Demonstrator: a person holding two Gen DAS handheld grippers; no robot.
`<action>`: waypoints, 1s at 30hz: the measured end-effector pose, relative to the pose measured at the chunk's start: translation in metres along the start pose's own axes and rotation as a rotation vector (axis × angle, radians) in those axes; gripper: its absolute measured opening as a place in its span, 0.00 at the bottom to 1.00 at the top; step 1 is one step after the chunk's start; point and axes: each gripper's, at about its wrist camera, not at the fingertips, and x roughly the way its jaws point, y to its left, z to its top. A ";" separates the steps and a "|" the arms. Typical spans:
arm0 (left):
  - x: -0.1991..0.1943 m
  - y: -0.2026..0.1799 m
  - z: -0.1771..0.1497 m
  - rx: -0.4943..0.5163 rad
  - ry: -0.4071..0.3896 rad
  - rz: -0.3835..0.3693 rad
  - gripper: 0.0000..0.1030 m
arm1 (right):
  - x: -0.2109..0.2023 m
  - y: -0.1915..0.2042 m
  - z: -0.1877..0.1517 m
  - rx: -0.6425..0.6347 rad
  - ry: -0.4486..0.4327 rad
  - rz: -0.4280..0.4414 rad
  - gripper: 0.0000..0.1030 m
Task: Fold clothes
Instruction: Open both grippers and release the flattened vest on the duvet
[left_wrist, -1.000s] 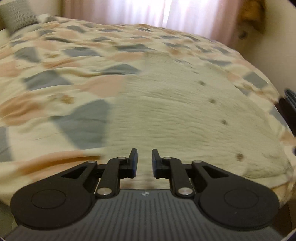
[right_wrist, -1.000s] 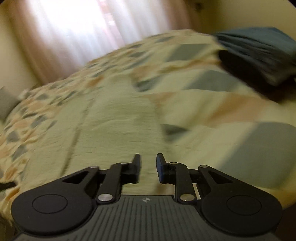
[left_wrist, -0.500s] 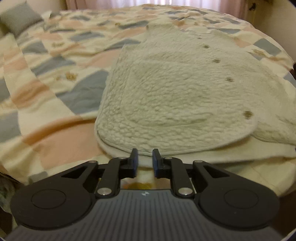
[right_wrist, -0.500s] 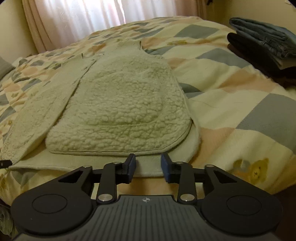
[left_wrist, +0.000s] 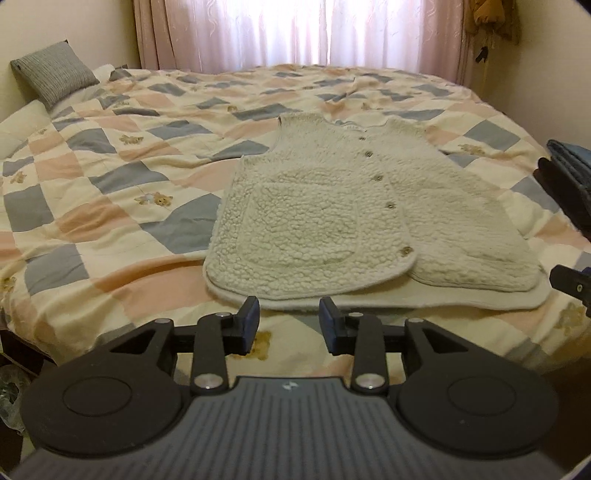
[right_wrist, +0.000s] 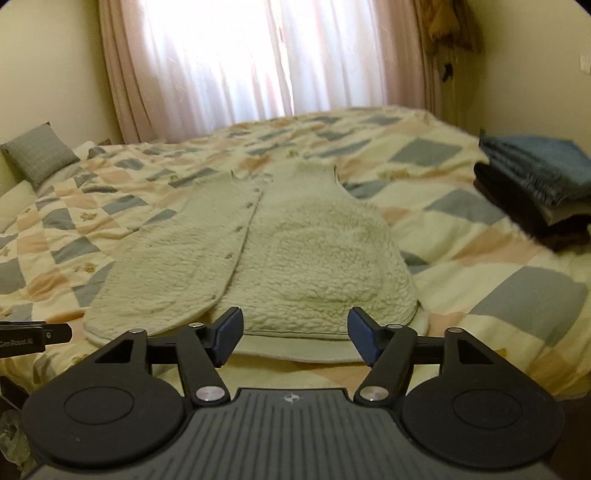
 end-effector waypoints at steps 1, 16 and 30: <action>-0.005 -0.001 -0.003 0.000 -0.007 -0.004 0.32 | -0.008 0.002 -0.001 -0.004 -0.011 -0.002 0.68; -0.054 -0.020 -0.049 0.010 -0.042 -0.035 0.34 | -0.064 0.001 -0.047 0.030 -0.030 0.008 0.78; -0.051 -0.037 -0.047 0.053 -0.055 -0.029 0.37 | -0.068 -0.003 -0.043 0.027 -0.049 -0.046 0.82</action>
